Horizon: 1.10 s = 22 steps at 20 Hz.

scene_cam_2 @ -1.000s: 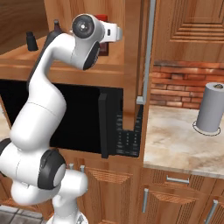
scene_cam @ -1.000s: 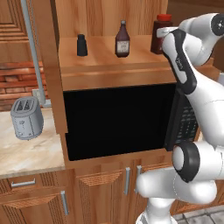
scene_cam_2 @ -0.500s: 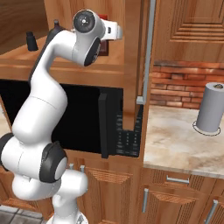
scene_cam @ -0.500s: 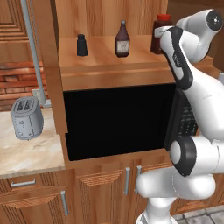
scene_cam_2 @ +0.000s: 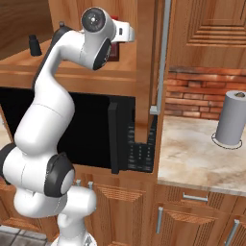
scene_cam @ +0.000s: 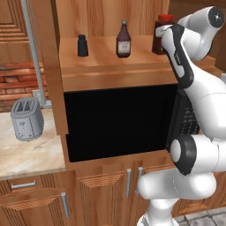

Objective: Collect the paprika, ketchup, and shaker from the cabinet and place them next to the stove.

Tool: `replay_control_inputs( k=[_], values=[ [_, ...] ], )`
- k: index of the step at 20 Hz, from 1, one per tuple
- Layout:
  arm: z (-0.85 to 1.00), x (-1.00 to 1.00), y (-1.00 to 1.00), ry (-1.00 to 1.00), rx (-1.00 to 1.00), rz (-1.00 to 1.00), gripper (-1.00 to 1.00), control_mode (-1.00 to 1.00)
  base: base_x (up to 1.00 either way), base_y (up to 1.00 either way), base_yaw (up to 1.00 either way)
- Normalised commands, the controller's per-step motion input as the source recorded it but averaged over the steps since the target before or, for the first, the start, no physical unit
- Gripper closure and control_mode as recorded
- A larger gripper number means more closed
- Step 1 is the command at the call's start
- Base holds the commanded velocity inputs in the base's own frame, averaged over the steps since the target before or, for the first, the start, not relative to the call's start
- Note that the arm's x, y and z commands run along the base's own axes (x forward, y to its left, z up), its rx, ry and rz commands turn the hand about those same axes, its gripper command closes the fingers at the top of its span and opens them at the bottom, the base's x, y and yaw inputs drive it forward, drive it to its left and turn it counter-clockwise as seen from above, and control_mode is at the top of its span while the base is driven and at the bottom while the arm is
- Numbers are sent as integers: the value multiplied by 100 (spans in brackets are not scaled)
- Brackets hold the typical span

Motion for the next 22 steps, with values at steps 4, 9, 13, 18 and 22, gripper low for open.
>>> replay_control_inputs(
  k=[4, 9, 13, 18, 22],
  values=[
    [0, 4, 1, 3, 0, 0, -100, -100, 0, 0, 0],
    [0, 9, 1, 3, 0, 0, -100, -100, 0, 0, 0],
    [0, 12, 4, 2, 0, 0, -100, -100, 0, 0, 0],
    [0, 4, 8, 0, 0, 0, -100, -100, 0, 0, 0],
    [0, 0, 1, 0, 0, 0, -100, -100, 0, 0, 0]
  ],
)
